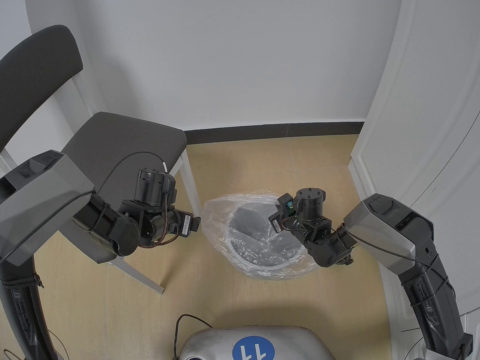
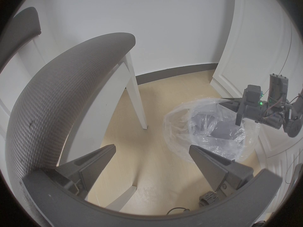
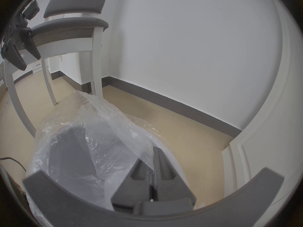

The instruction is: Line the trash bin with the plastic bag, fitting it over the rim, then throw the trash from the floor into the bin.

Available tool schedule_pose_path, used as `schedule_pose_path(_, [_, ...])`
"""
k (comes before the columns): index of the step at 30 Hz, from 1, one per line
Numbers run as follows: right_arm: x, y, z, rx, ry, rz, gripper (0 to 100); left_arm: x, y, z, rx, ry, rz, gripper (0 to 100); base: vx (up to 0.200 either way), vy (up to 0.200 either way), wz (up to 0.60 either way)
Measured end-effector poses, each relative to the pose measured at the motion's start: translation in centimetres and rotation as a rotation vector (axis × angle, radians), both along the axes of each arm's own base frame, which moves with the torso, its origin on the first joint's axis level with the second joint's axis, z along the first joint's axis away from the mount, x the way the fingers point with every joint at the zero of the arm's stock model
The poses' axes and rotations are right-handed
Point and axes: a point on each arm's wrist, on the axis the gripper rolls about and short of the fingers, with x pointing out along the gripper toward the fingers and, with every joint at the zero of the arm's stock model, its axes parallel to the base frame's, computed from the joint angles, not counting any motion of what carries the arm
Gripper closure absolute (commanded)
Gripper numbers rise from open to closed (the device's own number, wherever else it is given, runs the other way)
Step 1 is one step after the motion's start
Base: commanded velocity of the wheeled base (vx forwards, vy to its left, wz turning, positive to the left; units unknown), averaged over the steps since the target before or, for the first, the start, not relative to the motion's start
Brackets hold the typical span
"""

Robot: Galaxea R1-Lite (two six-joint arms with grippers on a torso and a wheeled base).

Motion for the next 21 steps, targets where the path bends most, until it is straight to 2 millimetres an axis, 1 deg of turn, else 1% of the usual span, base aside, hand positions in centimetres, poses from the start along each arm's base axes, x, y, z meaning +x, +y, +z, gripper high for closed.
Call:
schedule_pose_path(5, [0.9, -0.2, 0.5, 0.027, -0.025, -0.020, 100, 0.0, 0.0, 0.0, 0.001, 0.001, 0.000, 0, 0.000, 0.000, 0.00])
schedule_pose_path(12, [2.9, -0.9, 1.8, 0.065, -0.083, -0.064, 100, 0.1, -0.1, -0.2, -0.002, -0.005, -0.001, 0, 0.000, 0.000, 0.00])
schedule_pose_path(18, [4.5, -1.3, 1.8, 0.093, -0.132, -0.122, 100, 0.3, -0.1, -0.3, -0.007, -0.020, -0.001, 0, 0.000, 0.000, 0.00])
schedule_pose_path(21, [5.3, -1.6, 1.3, 0.098, -0.143, -0.149, 100, 0.5, -0.1, -0.2, -0.012, -0.026, 0.001, 0, 0.000, 0.000, 0.00])
